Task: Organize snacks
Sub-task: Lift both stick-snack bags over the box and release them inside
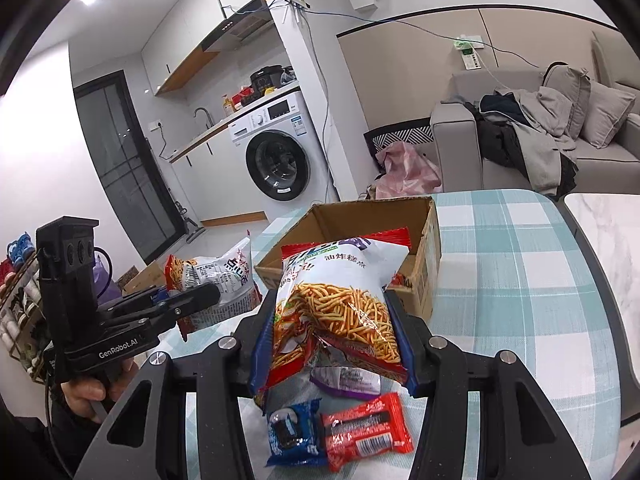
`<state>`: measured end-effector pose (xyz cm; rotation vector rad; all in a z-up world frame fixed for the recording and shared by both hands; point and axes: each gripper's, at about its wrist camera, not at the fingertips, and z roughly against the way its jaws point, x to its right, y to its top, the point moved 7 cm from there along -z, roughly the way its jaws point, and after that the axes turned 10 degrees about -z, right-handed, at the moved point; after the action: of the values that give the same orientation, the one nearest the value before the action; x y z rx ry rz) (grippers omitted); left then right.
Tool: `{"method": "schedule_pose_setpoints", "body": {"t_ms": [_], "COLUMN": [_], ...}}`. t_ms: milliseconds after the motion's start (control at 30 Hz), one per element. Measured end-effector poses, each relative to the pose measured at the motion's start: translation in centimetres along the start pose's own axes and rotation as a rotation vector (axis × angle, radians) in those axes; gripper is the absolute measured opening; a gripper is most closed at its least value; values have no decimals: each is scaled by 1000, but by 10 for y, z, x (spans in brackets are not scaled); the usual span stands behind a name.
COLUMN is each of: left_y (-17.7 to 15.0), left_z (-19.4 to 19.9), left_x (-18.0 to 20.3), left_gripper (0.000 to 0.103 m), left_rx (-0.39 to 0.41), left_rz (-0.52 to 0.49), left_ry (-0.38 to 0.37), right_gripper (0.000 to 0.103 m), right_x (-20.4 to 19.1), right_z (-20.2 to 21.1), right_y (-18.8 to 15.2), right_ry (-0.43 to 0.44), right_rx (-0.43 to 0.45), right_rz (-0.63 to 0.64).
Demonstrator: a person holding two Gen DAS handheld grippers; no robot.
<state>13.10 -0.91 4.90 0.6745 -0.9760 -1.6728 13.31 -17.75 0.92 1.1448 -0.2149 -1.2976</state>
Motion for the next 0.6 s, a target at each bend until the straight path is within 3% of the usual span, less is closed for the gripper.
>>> {"method": "schedule_pose_setpoints", "body": {"t_ms": [300, 600], "left_y": [28, 40], "left_z": [-13, -49], "left_x": [-14, -27], "left_gripper": [32, 32], "left_rx": [23, -2], "left_rz": [3, 8], "left_ry": [12, 25], "right_gripper": [50, 50], "right_x": [3, 1], "right_z": [-26, -57], "right_y": [17, 27], "right_ry": [-24, -20], "right_rx": [1, -18], "right_rz": [-9, 8]}}
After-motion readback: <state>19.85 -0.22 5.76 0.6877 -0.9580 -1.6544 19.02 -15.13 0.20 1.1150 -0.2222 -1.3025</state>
